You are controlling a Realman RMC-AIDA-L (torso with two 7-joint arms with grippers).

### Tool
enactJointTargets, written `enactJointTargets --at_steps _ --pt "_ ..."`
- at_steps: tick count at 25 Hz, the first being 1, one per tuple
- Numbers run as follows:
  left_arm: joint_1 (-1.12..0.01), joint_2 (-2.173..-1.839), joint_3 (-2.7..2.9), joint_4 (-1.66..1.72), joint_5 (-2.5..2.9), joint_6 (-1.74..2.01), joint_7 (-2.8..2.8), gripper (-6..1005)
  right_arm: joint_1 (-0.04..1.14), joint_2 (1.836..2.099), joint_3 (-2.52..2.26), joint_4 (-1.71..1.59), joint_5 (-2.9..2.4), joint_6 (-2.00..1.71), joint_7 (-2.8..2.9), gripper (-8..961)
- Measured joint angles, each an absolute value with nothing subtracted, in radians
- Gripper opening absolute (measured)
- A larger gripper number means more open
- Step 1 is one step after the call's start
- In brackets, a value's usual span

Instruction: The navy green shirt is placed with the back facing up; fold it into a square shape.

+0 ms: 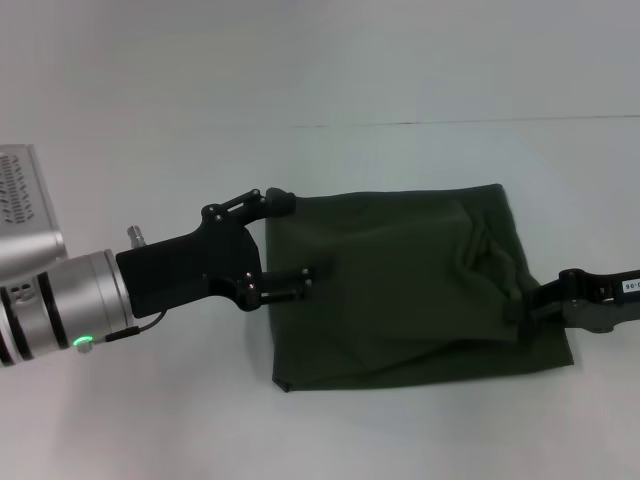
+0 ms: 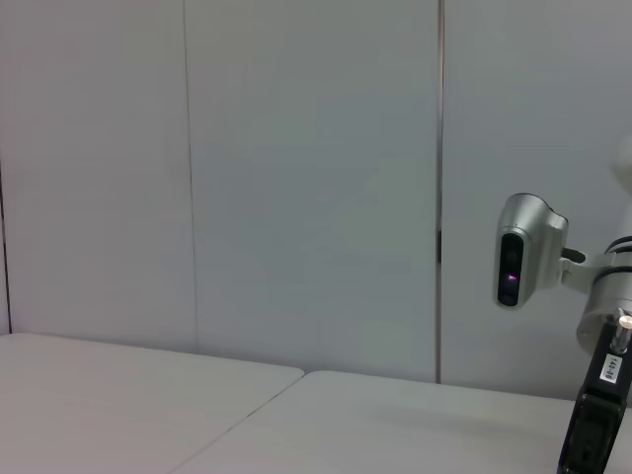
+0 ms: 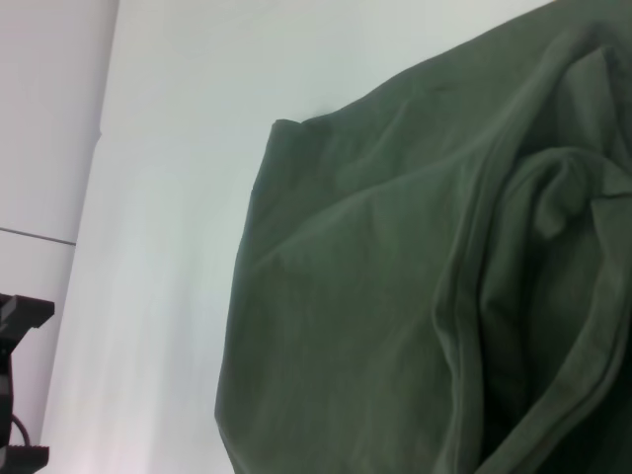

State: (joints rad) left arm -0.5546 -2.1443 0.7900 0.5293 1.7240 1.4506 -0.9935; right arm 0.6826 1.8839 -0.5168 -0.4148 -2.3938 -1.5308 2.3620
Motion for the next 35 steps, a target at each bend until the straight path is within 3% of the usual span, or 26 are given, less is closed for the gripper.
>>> enactJointTargets --at_steps 4,16,28,35 --pt "-0.557 -2.146 0.790 0.530 1.724 1.450 -0.993 888 0.689 1.884 -0.523 -0.425 -2.391 -1.539 2.361 95" --pt "-0.561 -2.147 0.790 0.532 1.724 1.446 -0.984 887 0.695 1.879 -0.519 -0.465 -2.390 -1.575 2.354 96" --pt "-0.565 -2.148 0.790 0.535 1.721 1.445 -0.983 888 0.699 1.837 -0.517 -0.490 -2.379 -1.609 2.370 92" --pt "-0.567 -2.148 0.790 0.535 1.721 1.445 -0.983 887 0.711 1.836 -0.526 -0.501 -2.383 -1.620 2.387 89"
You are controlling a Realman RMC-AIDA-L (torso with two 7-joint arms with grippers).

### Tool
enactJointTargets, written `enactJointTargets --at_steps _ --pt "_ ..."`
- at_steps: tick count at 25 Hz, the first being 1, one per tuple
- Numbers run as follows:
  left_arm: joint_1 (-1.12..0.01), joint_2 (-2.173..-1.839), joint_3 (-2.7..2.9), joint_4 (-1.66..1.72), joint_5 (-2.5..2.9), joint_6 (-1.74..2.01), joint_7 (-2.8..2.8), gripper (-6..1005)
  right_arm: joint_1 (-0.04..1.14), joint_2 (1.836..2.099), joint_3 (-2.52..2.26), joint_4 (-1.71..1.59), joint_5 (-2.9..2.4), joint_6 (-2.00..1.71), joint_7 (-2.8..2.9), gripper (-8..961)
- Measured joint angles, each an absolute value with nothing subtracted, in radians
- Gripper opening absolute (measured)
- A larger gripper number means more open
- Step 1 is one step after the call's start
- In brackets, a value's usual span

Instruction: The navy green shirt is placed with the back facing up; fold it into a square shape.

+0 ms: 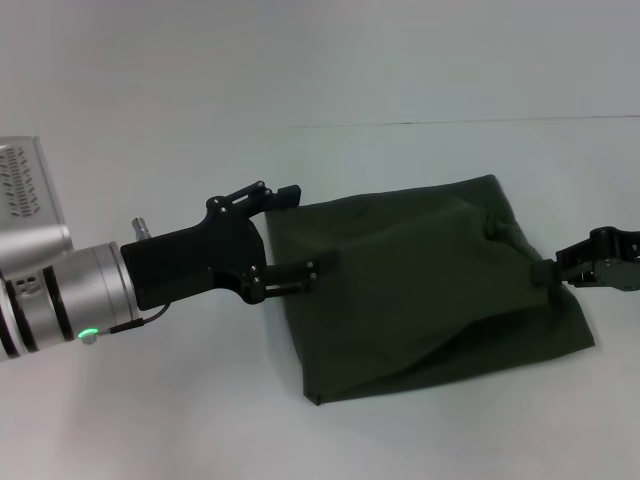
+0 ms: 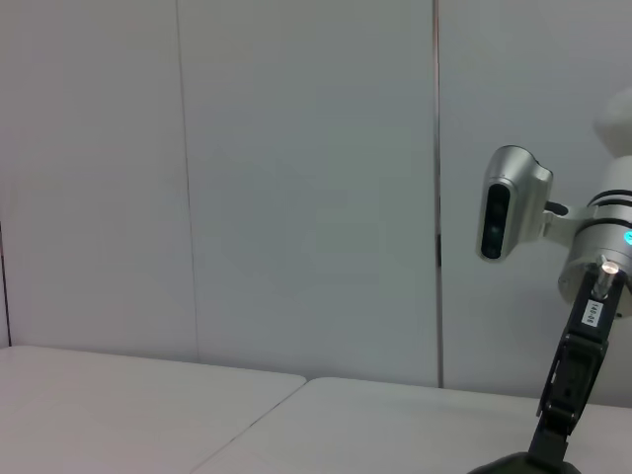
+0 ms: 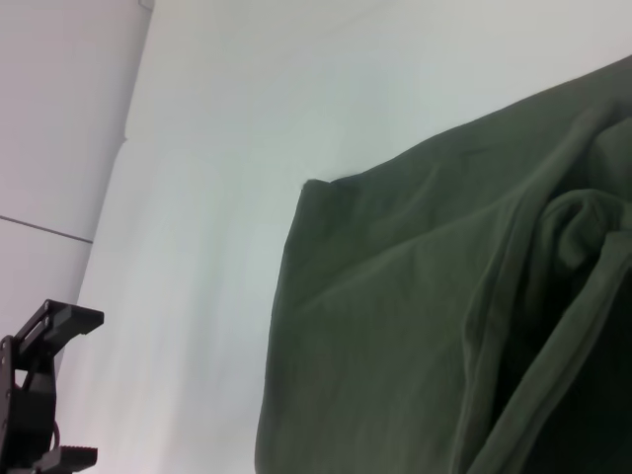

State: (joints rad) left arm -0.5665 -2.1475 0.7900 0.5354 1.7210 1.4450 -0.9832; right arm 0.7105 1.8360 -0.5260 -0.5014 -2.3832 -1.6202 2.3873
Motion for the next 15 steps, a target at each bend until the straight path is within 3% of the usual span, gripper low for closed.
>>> enactJointTargets --at_steps 10,15 --pt "-0.566 -2.148 0.790 0.535 1.721 1.445 -0.983 887 0.712 1.835 -0.530 -0.518 -2.423 -1.589 2.425 88" --pt "-0.566 -2.148 0.790 0.539 1.721 1.450 -0.984 888 0.715 1.841 -0.520 -0.566 -2.405 -1.592 2.440 182"
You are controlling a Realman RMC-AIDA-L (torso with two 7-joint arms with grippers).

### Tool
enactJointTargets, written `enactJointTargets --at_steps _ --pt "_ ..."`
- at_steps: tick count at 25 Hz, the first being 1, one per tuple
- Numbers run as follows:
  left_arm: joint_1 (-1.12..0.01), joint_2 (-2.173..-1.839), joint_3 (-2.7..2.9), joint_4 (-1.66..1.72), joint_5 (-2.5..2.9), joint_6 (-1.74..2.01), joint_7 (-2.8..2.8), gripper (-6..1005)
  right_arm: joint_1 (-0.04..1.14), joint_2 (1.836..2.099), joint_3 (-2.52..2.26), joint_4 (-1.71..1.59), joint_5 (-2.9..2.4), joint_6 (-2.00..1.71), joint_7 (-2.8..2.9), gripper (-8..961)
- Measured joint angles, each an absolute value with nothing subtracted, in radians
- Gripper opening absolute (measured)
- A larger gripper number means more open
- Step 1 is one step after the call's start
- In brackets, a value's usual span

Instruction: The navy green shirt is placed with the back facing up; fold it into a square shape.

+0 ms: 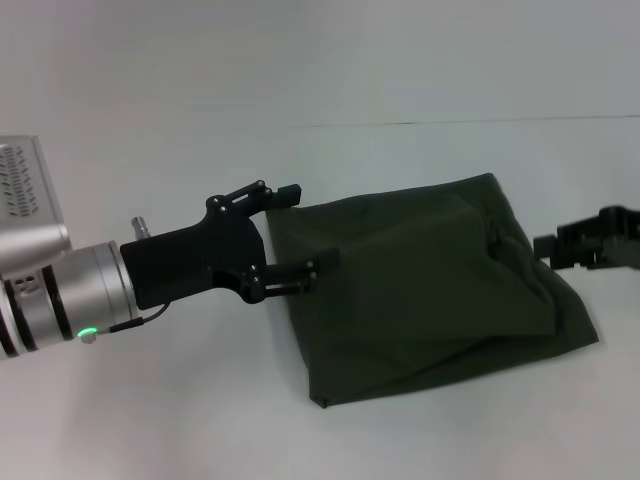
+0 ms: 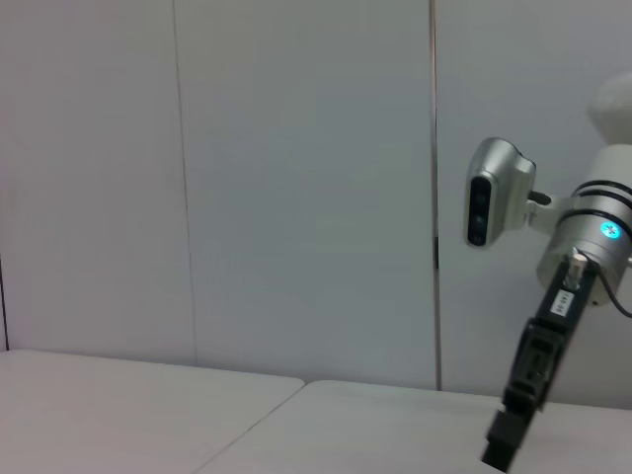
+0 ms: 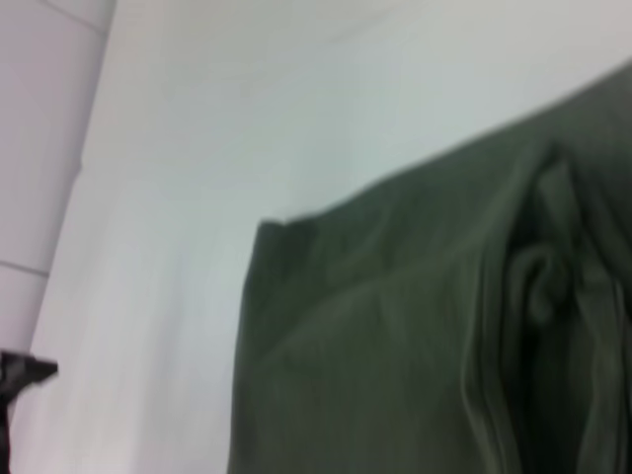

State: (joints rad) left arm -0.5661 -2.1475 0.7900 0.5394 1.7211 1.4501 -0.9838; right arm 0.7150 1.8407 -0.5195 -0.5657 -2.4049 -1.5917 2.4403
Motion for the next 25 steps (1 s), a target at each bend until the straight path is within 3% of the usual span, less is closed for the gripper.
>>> enactJointTargets --at_steps 3,14,20,25 --pt "-0.567 -2.148 0.790 0.547 1.719 1.453 -0.989 888 0.715 1.846 -0.517 -0.615 -2.381 -1.579 2.432 239" --pt "-0.575 -2.139 0.793 0.543 1.673 1.452 -1.099 887 0.688 1.887 -0.512 -0.626 -2.253 -1.416 2.082 643" --pt "-0.583 -2.118 0.797 0.547 1.680 1.449 -1.225 887 0.681 1.889 -0.516 -0.631 -2.229 -1.418 2.036 637" --pt "-0.584 -2.116 0.797 0.548 1.691 1.444 -1.328 888 0.630 1.917 -0.483 -0.633 -2.192 -1.377 1.867 637"
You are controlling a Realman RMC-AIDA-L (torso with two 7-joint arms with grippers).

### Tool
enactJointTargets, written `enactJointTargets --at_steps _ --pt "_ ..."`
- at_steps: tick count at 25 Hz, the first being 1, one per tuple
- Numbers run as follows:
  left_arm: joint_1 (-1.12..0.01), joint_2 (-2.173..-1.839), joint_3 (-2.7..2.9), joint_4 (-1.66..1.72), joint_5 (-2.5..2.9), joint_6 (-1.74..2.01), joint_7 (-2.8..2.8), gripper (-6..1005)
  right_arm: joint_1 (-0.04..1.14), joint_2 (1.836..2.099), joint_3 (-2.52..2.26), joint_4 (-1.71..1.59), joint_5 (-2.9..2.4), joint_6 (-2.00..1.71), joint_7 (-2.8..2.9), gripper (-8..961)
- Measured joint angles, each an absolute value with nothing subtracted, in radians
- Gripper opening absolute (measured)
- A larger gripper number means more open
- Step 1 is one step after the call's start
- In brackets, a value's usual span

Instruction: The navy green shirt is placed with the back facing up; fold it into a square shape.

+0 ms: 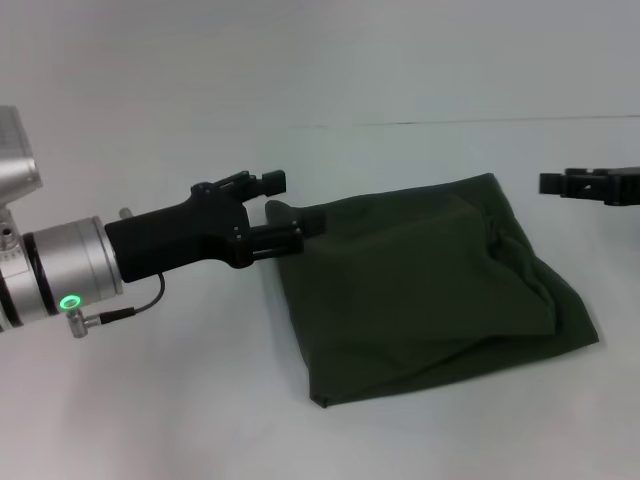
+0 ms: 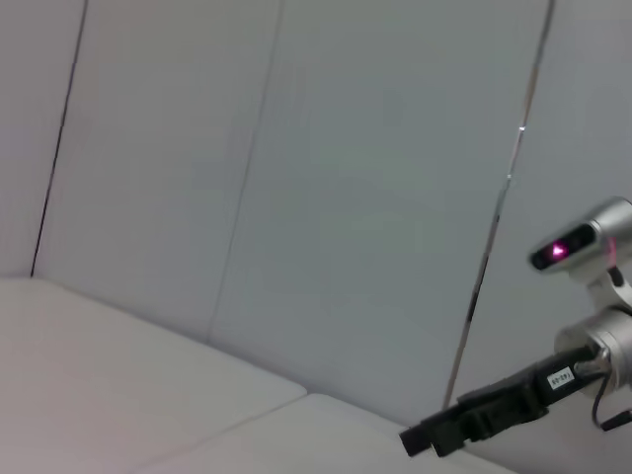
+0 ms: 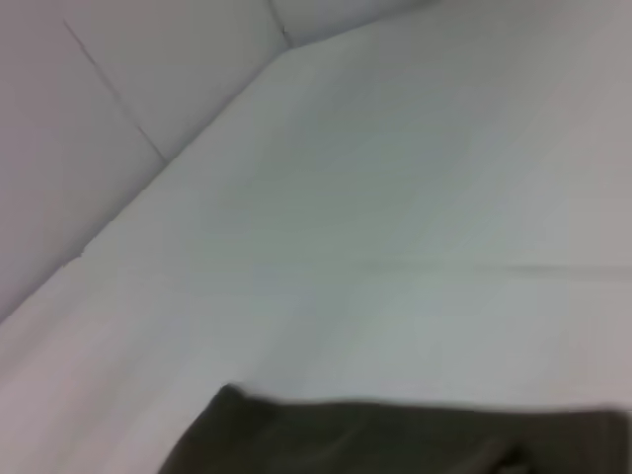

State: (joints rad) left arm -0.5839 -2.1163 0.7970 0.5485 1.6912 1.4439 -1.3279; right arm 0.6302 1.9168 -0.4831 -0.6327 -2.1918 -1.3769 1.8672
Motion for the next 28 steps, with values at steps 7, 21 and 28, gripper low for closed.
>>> enactJointTargets --at_steps 7,21,28 --pt "-0.587 -2.131 0.804 0.540 1.729 1.330 -1.347 887 0.539 1.975 -0.442 -0.610 -2.026 -1.317 1.494 637" --pt "-0.581 -2.150 0.800 0.535 1.699 1.367 -1.246 888 0.595 2.093 -0.445 -0.307 -1.879 -1.201 0.929 637" --pt "-0.578 -2.150 0.805 0.540 1.697 1.415 -1.234 887 0.672 2.098 -0.451 -0.184 -1.858 -1.015 0.833 637"
